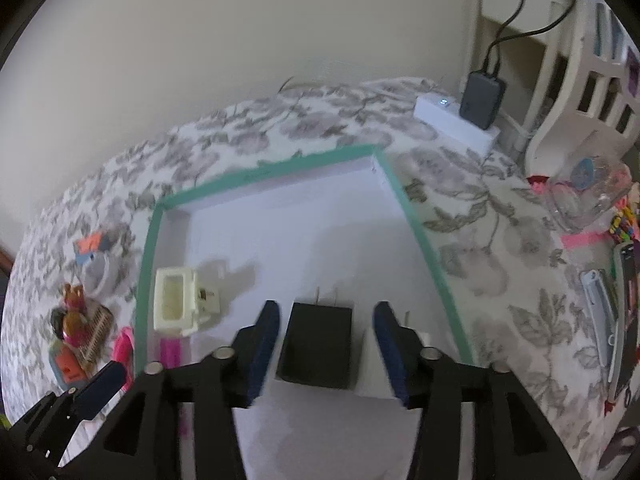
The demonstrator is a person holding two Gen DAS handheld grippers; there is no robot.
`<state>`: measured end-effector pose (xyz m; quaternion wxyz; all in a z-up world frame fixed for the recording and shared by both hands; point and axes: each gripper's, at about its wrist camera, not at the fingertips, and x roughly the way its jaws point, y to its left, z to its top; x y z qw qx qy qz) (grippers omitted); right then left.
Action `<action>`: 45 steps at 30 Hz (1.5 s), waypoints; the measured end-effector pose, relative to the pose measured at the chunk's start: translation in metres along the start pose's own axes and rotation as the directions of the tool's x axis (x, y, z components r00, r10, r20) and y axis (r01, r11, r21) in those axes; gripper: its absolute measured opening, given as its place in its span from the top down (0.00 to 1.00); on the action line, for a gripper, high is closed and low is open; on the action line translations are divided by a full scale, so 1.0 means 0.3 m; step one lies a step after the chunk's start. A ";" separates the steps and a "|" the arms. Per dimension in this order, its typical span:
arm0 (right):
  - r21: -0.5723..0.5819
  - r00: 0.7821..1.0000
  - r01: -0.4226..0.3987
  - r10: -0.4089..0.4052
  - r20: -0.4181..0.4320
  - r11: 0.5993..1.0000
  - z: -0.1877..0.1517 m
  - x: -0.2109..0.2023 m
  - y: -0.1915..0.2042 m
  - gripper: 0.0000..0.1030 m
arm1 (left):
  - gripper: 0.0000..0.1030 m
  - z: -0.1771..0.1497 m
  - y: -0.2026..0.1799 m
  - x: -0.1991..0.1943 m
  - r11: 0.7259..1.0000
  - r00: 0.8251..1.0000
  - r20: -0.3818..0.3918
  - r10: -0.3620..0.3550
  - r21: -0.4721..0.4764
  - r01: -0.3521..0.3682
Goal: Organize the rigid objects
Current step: 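Release the black charger with right tool while left tool releases lighter in tray, then move both tools back toward the remaining items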
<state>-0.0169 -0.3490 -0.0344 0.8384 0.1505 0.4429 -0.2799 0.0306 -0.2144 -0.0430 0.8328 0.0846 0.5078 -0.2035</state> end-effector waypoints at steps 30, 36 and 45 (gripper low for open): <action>-0.088 0.999 -0.045 0.046 0.003 0.995 -0.034 0.014 0.079 0.03 | 0.09 0.023 0.226 -0.014 0.957 0.987 0.009 0.160 -0.246 -0.153; -0.048 0.997 -0.079 0.078 -0.005 0.996 -0.033 0.015 0.066 0.00 | 0.09 0.034 0.283 -0.027 0.935 0.980 -0.013 0.201 -0.295 -0.196; -0.033 0.987 -0.132 0.135 0.084 0.991 0.037 -0.095 0.131 0.00 | 0.09 0.113 0.360 -0.147 0.896 0.954 -0.009 0.301 -0.341 -0.286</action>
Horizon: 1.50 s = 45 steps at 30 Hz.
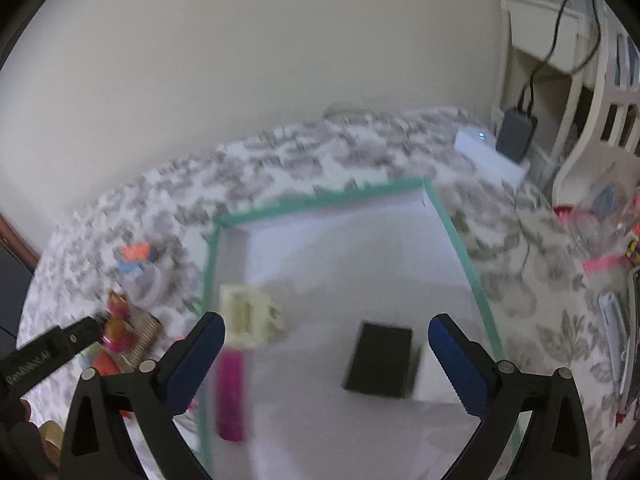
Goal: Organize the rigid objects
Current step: 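Move both tools back toward the remaining items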
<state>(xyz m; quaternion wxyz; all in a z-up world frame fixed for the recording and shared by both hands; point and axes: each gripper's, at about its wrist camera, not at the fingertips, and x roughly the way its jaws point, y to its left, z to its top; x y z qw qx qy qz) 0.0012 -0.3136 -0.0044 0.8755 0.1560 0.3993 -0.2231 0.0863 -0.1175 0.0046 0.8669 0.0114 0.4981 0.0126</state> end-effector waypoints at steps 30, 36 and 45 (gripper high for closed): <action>-0.216 0.987 -0.116 0.137 0.084 0.970 -0.044 0.033 0.382 0.00 | 0.09 0.049 0.386 0.011 0.959 0.998 -0.003 0.062 -0.276 -0.060; -0.287 0.986 -0.144 0.163 0.043 0.947 -0.070 0.067 0.428 0.00 | 0.09 0.026 0.422 0.082 0.949 0.993 -0.105 0.044 -0.306 -0.075; -0.280 0.969 -0.233 0.197 -0.149 0.931 -0.102 0.147 0.416 0.02 | 0.09 -0.012 0.426 0.181 0.947 0.976 -0.216 0.013 -0.311 -0.082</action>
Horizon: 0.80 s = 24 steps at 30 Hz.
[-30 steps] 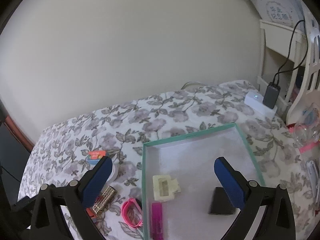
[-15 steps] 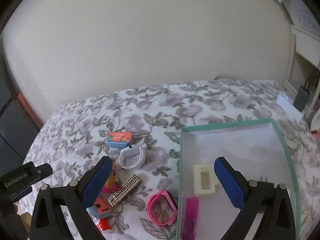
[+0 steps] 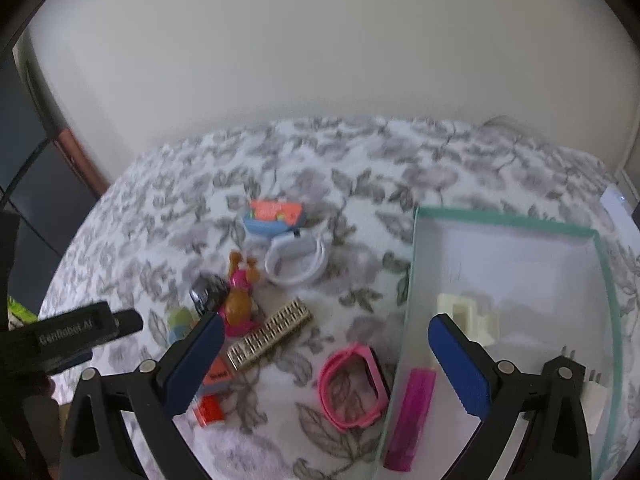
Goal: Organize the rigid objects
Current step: 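Move both tools back toward the remaining items, then lower right tool over the pink watch band while left tool approaches blue-orange toy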
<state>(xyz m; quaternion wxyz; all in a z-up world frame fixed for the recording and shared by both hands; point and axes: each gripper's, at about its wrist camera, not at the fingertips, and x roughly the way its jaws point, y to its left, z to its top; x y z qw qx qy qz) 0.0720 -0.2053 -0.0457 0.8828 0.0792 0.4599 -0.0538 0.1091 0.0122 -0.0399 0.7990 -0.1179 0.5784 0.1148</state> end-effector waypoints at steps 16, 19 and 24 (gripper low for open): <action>-0.025 0.991 -0.010 0.007 -0.131 1.000 -0.033 0.097 -0.014 0.36 | 0.09 -0.016 -0.062 0.105 0.999 0.994 -0.110 -0.019 0.039 0.024; -0.034 0.990 0.003 -0.008 -0.144 0.999 -0.038 0.117 -0.009 0.36 | 0.09 -0.015 -0.066 0.116 0.999 0.992 -0.124 -0.021 0.041 0.027; -0.057 0.988 0.037 -0.044 -0.145 0.998 -0.040 0.135 0.008 0.37 | 0.09 -0.013 -0.070 0.136 0.999 0.988 -0.154 -0.019 0.044 0.026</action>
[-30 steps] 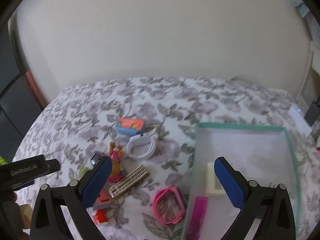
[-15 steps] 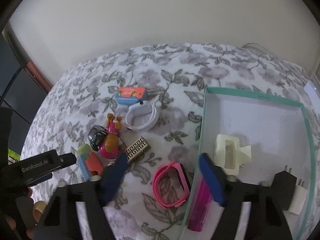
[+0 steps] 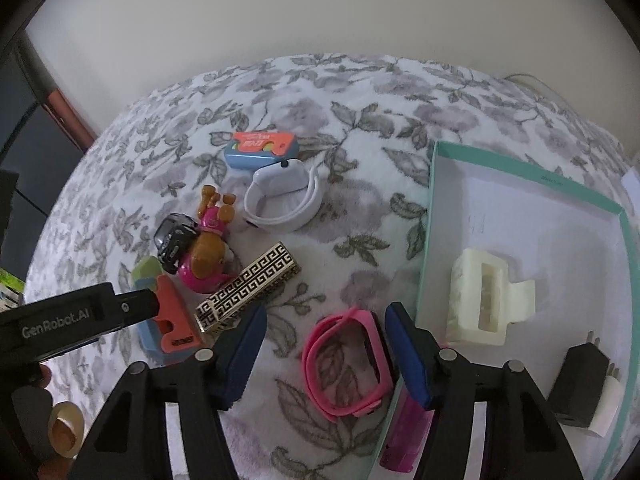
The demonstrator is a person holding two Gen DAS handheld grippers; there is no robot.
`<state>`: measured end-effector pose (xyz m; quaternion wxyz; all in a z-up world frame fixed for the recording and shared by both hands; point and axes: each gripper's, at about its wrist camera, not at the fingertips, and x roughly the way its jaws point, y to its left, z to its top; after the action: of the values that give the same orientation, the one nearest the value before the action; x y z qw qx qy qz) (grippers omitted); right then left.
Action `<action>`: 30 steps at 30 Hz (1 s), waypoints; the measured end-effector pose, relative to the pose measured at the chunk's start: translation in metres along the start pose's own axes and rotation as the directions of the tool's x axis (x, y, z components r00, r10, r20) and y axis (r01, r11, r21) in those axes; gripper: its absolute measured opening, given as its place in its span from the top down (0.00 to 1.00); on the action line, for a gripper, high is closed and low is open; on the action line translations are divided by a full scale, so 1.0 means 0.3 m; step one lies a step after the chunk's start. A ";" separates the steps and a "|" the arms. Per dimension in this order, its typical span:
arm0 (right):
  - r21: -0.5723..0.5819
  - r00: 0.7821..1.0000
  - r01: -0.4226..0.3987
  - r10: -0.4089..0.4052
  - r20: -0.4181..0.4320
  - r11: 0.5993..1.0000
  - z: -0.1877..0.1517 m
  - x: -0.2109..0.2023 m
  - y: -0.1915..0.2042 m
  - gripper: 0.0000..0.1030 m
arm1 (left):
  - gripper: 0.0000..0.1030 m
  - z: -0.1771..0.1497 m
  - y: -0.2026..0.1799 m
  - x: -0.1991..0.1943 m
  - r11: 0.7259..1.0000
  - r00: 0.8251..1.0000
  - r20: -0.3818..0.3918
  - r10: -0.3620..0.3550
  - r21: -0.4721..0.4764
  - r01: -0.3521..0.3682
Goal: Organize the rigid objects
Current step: 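Lower right tool over the pink watch band while left tool approaches blue-orange toy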
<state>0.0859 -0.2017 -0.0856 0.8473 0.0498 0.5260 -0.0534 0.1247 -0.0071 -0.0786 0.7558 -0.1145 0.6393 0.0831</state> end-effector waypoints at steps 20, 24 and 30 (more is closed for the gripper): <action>0.056 0.994 -0.094 0.097 -0.047 0.994 0.000 -0.023 -0.010 0.36 | 0.09 0.003 0.008 0.000 1.000 1.000 0.001 -0.008 -0.009 0.008; -0.018 0.997 -0.016 0.015 -0.071 1.000 -0.012 0.000 0.027 0.37 | 0.13 -0.004 -0.011 0.006 0.995 0.995 -0.013 -0.095 0.012 0.095; -0.144 0.990 0.093 -0.106 -0.091 0.985 -0.026 0.026 0.086 0.40 | 0.31 -0.014 -0.040 0.022 0.991 0.991 -0.029 -0.129 0.022 0.129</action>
<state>0.0861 -0.1754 -0.0952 0.8181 -0.0334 0.5713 -0.0563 0.1252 -0.0201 -0.0850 0.7520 -0.1476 0.6419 0.0247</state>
